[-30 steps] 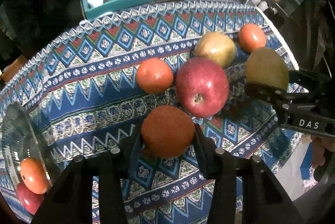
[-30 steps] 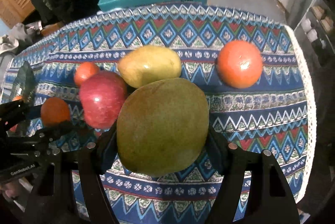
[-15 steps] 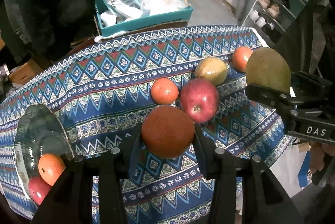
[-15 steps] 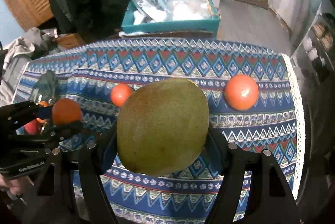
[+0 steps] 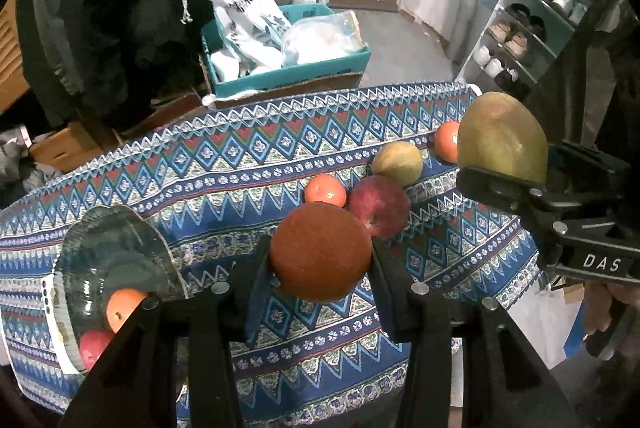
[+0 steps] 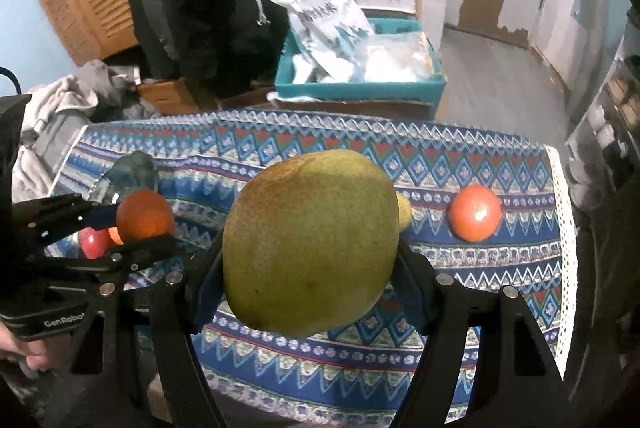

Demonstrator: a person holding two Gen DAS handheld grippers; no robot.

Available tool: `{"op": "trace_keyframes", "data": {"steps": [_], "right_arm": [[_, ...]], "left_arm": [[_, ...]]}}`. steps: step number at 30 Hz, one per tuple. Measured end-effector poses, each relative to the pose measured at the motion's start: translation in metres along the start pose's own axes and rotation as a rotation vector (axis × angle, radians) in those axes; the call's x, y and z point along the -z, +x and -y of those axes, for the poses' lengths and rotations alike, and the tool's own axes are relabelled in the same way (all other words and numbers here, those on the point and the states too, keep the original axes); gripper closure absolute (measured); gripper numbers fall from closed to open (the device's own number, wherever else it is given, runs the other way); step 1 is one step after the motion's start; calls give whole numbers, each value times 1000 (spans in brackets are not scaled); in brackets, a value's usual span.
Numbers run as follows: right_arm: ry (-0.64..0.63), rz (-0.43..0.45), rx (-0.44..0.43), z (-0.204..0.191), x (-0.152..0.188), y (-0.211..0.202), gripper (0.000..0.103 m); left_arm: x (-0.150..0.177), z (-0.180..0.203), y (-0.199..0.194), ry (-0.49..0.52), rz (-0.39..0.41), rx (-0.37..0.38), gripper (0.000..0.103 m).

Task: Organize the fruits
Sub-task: 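Close the left tool on the orange while the right tool grasps the green pear, then carry the orange with the left tool over the glass bowl while the right tool brings the pear there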

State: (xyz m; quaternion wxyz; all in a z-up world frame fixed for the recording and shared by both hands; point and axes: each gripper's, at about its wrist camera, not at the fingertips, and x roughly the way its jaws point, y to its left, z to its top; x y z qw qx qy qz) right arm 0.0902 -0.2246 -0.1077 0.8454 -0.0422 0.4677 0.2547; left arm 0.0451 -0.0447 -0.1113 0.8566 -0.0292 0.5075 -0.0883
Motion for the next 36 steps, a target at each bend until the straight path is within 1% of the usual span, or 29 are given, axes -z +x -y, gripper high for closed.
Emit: {"op": "trace_keyframes", "data": {"steps": [6, 16, 26, 36], "right_arm": [[-33, 22, -23, -21, -9, -5, 31], [-75, 36, -56, -54, -25, -4, 31], [-123, 36, -84, -91, -41, 3, 31], [-166, 23, -115, -129, -55, 20, 31]], "left_arm": [[-1, -12, -18, -25, 26, 4, 56], [4, -32, -36, -46, 59, -18, 56], [10, -67, -52, -109, 88, -37, 56], [19, -106, -59, -172, 104, -62, 56]]}}
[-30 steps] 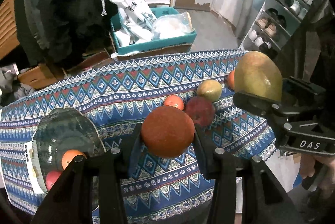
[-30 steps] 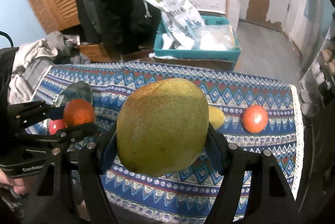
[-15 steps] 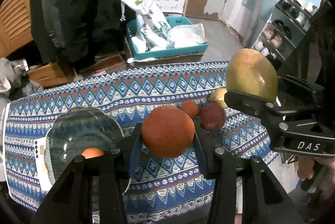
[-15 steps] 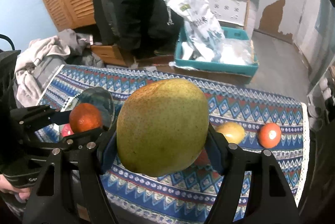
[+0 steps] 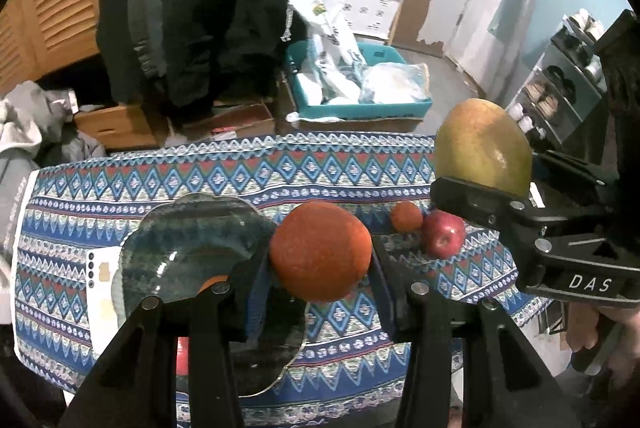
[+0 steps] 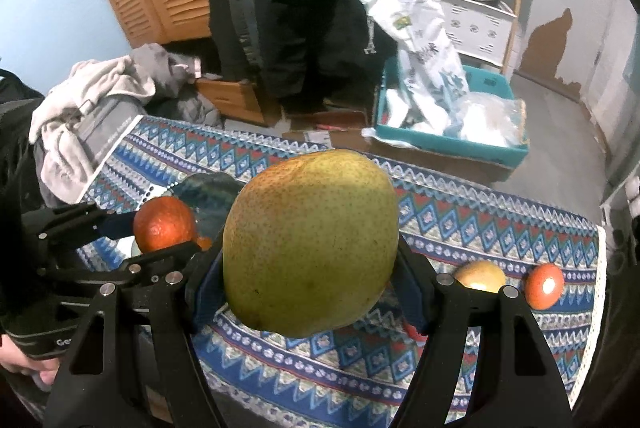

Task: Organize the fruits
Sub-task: 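Carry the orange with the left tool over the glass bowl while the right tool brings the pear there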

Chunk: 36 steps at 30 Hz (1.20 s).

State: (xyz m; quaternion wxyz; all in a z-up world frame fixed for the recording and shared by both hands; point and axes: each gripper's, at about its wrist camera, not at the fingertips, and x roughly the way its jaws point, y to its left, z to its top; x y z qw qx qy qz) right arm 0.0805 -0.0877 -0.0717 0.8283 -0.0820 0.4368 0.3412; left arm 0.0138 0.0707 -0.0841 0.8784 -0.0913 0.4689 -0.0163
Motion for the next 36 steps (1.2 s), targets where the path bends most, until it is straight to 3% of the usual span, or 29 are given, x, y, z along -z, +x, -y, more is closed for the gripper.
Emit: {"op": "trace_keyframes", "data": {"steps": [21, 36], "right_arm": [[-58, -80, -65, -58, -30, 70, 31], [-97, -222, -97, -92, -19, 151, 31]], "left_arm": [[7, -88, 7, -150, -18, -90, 56], [34, -156, 55, -284, -145, -198, 56]]}}
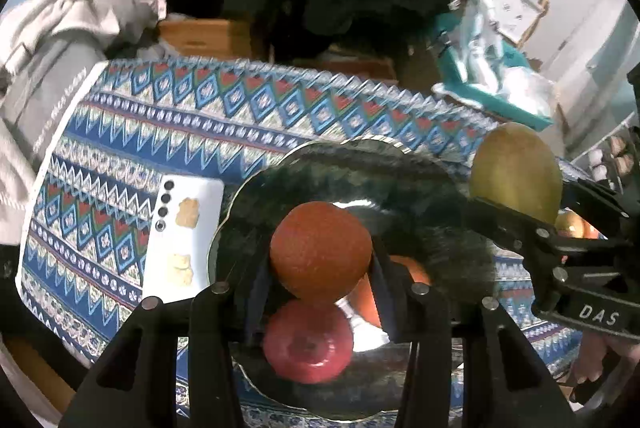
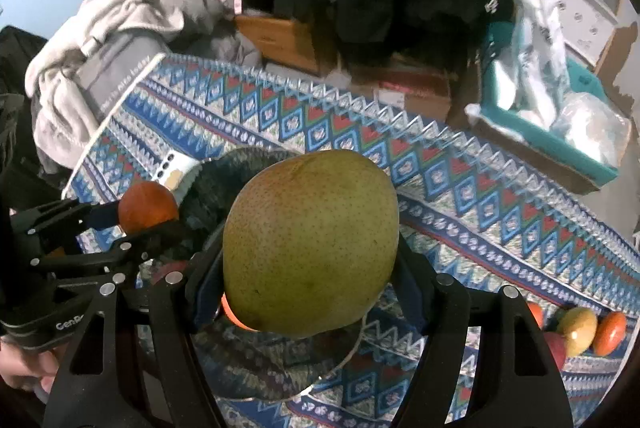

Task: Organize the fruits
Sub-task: 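Carry the orange with the left tool over the glass bowl while the right tool brings the pear there, then open both tools to drop the orange and pear into the bowl, then lift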

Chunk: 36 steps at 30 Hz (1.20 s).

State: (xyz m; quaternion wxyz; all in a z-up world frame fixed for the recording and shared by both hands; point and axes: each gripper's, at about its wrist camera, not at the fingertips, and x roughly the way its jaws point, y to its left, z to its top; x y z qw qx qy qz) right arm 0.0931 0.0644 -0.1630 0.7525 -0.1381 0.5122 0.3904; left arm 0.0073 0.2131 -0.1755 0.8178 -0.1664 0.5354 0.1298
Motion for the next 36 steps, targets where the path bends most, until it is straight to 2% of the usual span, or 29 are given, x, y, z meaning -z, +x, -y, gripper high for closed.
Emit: {"op": "trace_keyframes", "data": {"steps": [10, 24, 26, 29, 32, 36], "right_arm": [[-12, -85, 10, -10, 5, 45, 31], [16, -142, 14, -8, 11, 69, 30], [25, -146, 13, -7, 12, 70, 30], [23, -139, 19, -6, 13, 70, 29], [20, -126, -13, -8, 13, 64, 29], [15, -105, -5, -10, 12, 55, 27]], "left_arm": [[6, -20, 32, -46, -74, -26, 56], [15, -23, 55, -49, -158, -32, 56], [15, -20, 56, -40, -166, -49, 54], [15, -15, 56, -24, -164, -69, 42], [15, -15, 52, -22, -154, -92, 41], [13, -18, 47, -38, -152, -68, 40]]}}
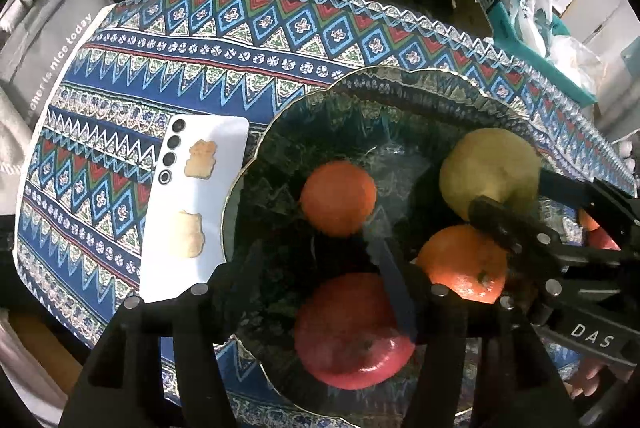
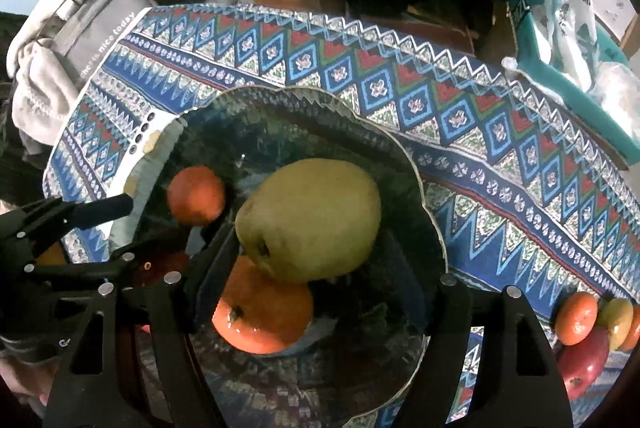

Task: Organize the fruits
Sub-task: 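Open both tools to drop the orange and pear into the bowl, then lift, then move the left tool to an orange while the right tool approaches a red apple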

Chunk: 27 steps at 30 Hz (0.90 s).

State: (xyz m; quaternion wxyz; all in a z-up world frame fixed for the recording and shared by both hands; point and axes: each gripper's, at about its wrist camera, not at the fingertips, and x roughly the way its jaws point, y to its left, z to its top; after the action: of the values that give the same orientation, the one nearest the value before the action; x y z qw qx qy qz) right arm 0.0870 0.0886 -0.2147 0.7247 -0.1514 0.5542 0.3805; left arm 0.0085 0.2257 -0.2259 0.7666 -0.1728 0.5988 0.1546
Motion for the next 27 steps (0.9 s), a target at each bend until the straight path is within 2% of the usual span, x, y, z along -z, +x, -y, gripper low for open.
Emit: {"op": "trace_keyframes", "data": {"steps": [10, 21, 27], "right_arm": [[59, 95, -5, 13, -1, -45, 24], [44, 167, 86, 21, 14, -97, 23], [58, 184, 105, 30, 29, -121, 23]], "left_arm": [[4, 2, -29, 21, 43, 23, 36], [5, 24, -61, 58, 99, 72, 35], [14, 45, -78, 110, 137, 80, 31]]}}
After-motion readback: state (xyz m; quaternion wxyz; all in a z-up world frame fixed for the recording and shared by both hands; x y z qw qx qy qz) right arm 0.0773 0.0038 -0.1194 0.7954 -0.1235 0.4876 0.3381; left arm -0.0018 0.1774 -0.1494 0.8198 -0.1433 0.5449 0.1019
